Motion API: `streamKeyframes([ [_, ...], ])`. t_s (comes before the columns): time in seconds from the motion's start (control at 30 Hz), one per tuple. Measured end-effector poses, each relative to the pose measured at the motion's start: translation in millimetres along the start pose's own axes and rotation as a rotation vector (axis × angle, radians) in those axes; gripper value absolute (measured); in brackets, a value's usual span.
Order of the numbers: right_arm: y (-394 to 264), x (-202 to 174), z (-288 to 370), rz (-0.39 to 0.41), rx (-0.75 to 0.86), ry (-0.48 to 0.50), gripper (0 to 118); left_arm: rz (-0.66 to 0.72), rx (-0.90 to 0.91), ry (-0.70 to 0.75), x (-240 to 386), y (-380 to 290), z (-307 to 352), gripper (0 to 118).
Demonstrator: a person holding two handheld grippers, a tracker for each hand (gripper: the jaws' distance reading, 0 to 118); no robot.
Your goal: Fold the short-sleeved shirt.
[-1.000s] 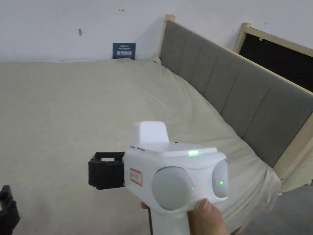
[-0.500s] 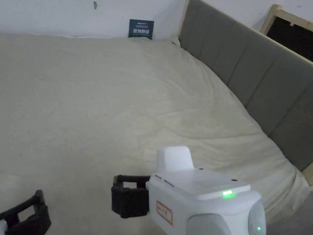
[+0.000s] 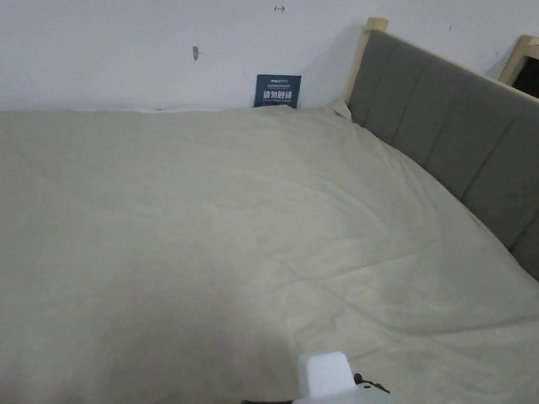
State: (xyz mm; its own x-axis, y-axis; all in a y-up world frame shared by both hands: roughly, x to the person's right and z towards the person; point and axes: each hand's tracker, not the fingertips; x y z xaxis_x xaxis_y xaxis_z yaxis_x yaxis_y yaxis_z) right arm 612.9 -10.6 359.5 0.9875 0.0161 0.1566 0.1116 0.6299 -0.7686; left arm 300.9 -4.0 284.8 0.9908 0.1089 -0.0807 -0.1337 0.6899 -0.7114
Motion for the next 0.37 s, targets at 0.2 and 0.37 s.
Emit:
streamKeyframes([
  [0.2, 44.1, 25.5, -79.7, -0.047, 0.036, -0.066, 118, 0.055, -0.014, 0.092, 14.4, 36.7, -77.4, 118],
  [0.37, 43.5, 46.3, -111.4, -0.109, 0.007, -0.069, 118, -0.027, 0.009, 0.136, 23.1, 37.2, -109.3, 118],
])
